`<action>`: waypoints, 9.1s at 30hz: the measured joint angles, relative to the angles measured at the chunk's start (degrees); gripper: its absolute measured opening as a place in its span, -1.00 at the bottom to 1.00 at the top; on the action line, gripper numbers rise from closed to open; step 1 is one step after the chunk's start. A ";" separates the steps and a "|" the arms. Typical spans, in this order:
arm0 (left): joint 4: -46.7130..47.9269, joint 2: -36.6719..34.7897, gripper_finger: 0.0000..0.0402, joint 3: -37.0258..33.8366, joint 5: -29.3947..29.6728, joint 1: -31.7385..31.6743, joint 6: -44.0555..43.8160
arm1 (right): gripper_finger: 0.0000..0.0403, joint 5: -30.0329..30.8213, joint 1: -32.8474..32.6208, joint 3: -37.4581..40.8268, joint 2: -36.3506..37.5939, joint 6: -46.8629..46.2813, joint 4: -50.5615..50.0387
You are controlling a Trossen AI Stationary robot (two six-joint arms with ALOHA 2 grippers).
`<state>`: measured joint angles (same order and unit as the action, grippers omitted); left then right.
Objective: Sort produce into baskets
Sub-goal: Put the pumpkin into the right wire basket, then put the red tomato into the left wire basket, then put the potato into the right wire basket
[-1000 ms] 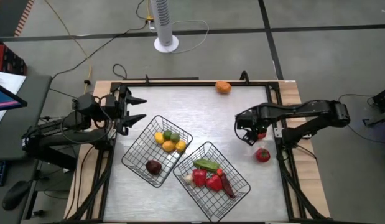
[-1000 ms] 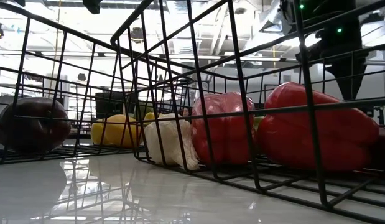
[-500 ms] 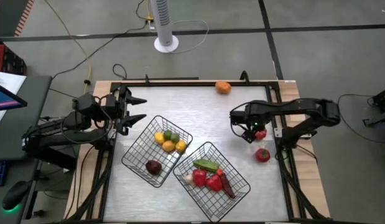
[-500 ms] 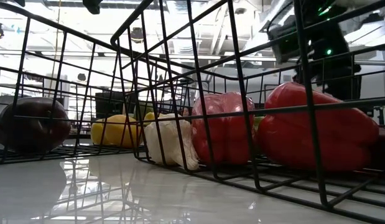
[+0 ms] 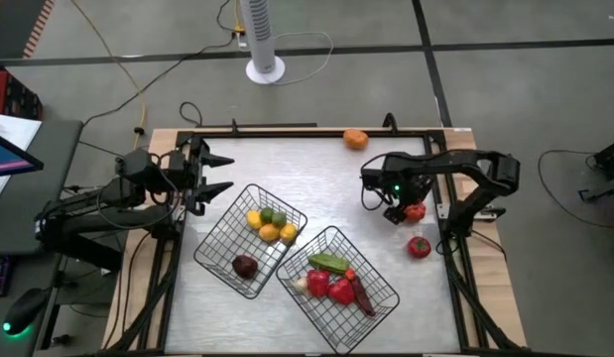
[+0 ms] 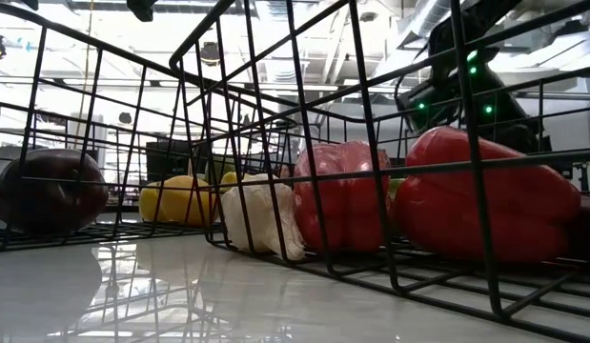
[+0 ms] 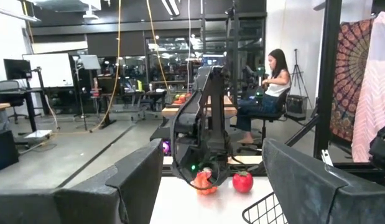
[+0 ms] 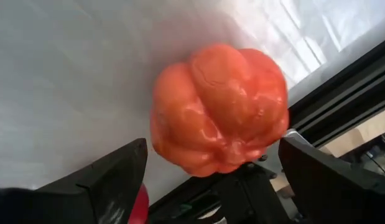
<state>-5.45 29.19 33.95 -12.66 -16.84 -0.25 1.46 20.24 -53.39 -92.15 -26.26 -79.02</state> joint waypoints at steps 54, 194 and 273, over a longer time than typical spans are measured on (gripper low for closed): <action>0.42 0.00 0.30 0.00 -0.03 0.00 0.05 | 0.85 6.13 -12.06 -10.96 5.55 -2.40 0.10; 0.83 0.02 0.30 0.00 -0.05 0.00 -1.05 | 0.76 -15.92 -30.94 10.38 6.66 -24.26 11.99; 0.50 0.07 0.30 0.00 -0.01 0.00 0.47 | 0.92 -1.60 -19.40 -32.21 -9.94 23.28 56.51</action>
<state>-4.95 29.26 33.95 -12.67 -16.84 0.22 -0.14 0.84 -85.59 -102.09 -2.98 -22.52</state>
